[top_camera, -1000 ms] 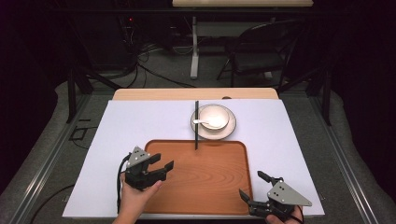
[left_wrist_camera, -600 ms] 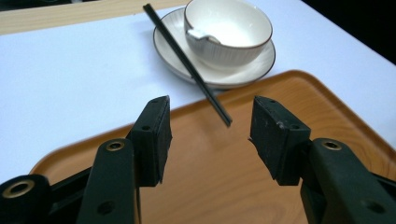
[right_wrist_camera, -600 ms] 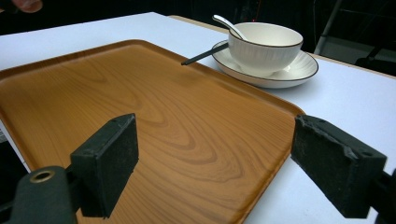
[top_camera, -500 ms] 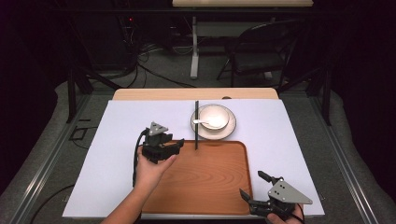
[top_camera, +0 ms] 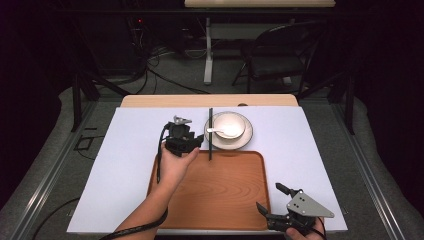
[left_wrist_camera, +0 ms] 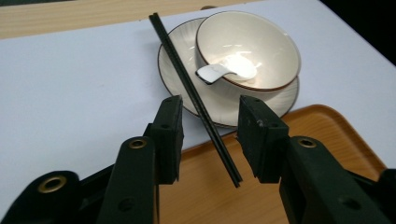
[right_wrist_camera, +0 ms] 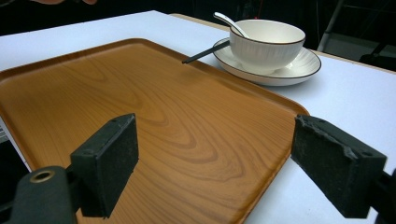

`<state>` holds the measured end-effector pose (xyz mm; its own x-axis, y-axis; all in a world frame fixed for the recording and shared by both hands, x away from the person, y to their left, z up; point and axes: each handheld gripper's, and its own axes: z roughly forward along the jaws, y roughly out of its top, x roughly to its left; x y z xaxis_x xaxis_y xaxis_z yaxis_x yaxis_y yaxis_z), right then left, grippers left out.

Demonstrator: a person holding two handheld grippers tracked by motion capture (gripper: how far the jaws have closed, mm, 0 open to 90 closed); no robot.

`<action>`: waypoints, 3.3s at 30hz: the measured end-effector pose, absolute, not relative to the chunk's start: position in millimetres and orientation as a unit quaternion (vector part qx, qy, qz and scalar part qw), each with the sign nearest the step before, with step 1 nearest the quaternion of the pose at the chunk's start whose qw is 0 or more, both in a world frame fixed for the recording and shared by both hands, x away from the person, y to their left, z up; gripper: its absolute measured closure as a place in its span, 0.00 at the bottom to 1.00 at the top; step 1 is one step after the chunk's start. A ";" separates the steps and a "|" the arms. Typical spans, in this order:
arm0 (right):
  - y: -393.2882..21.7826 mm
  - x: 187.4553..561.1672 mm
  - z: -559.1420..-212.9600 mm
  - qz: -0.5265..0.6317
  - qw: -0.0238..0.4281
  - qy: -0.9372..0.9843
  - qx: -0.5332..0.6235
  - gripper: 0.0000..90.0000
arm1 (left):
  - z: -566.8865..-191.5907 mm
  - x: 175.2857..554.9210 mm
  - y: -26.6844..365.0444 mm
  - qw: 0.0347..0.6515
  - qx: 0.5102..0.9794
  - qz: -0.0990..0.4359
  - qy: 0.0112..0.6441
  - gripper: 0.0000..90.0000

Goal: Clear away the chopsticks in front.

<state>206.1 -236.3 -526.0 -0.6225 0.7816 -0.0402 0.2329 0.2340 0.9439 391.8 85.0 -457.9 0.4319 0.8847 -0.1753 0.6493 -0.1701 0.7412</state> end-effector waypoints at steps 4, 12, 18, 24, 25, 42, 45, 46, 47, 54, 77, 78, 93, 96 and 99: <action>-236.8 206.9 -525.6 0.517 0.265 0.738 0.343 0.17 | -470.5 404.7 80.7 0.384 0.741 0.137 0.533 0.71; -236.9 207.5 -525.4 0.519 0.263 0.738 0.342 0.17 | -492.2 412.4 71.6 0.358 0.738 0.128 0.557 0.76; -237.1 207.7 -525.2 0.518 0.261 0.738 0.344 0.17 | -503.4 414.7 63.9 0.348 0.739 0.121 0.564 0.76; -237.6 208.2 -525.1 0.519 0.262 0.738 0.344 0.17 | -510.0 416.4 57.0 0.341 0.745 0.119 0.561 0.77; -237.6 208.1 -525.0 0.519 0.261 0.737 0.345 0.17 | -510.9 416.6 56.2 0.341 0.745 0.119 0.561 0.77; -237.8 207.6 -524.6 0.520 0.259 0.737 0.346 0.17 | -518.2 421.8 50.0 0.334 0.746 0.113 0.566 0.79; -238.0 207.8 -524.7 0.520 0.258 0.737 0.346 0.17 | -518.8 422.7 49.3 0.334 0.743 0.116 0.568 0.81; -237.9 207.6 -524.5 0.520 0.258 0.737 0.346 0.17 | -518.7 423.0 49.5 0.333 0.744 0.117 0.568 0.82; -237.9 207.6 -524.5 0.521 0.258 0.737 0.346 0.17 | -518.7 423.7 50.0 0.328 0.745 0.118 0.569 0.82; -237.8 207.6 -524.5 0.521 0.257 0.737 0.346 0.17 | -518.9 424.8 53.0 0.336 0.737 0.106 0.577 0.81; -237.6 207.7 -524.4 0.522 0.255 0.737 0.345 0.17 | -517.9 427.4 46.0 0.329 0.743 0.106 0.573 0.82; -237.7 207.6 -524.2 0.522 0.257 0.737 0.343 0.17 | -518.4 427.7 45.7 0.326 0.744 0.107 0.574 0.83; -237.3 207.8 -524.3 0.523 0.254 0.737 0.344 0.17 | -521.3 435.3 47.0 0.292 0.746 0.108 0.589 0.89; -237.6 208.0 -524.2 0.524 0.255 0.737 0.343 0.17 | -521.9 437.8 45.9 0.285 0.747 0.100 0.593 0.90; -237.5 208.0 -524.2 0.524 0.255 0.737 0.342 0.17 | -521.5 438.9 44.9 0.279 0.747 0.095 0.596 0.92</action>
